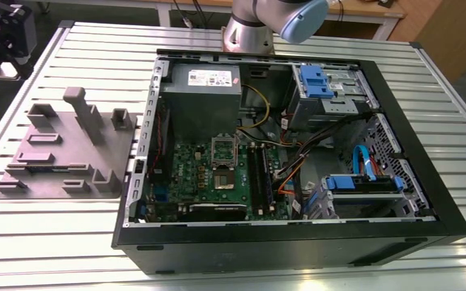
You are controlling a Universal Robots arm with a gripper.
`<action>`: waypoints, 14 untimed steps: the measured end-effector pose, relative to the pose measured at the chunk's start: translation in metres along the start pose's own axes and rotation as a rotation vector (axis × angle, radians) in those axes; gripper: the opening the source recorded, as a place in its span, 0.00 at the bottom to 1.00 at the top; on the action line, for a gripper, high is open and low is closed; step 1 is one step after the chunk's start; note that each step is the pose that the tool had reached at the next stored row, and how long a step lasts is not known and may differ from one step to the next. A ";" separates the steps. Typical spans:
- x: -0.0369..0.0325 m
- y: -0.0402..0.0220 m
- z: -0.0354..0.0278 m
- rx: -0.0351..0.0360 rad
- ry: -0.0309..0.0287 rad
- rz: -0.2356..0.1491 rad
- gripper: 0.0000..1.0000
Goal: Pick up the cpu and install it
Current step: 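Pick up the cpu and move it towards the insertion slot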
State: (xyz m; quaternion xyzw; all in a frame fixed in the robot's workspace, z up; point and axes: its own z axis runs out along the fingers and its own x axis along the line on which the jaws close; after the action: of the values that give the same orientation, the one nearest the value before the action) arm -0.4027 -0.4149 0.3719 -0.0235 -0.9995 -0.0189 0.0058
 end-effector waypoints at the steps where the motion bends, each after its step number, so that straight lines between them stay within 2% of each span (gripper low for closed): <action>1: -0.0006 0.0000 0.0000 0.0000 0.0000 0.000 0.47; 10: -0.0069 0.0003 0.0000 -0.0001 -0.0001 0.000 0.47; 14: -0.0075 0.0003 0.0000 0.0000 -0.0001 0.000 0.47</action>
State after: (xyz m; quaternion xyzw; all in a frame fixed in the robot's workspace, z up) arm -0.3952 -0.4149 0.3719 -0.0236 -0.9995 -0.0190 0.0058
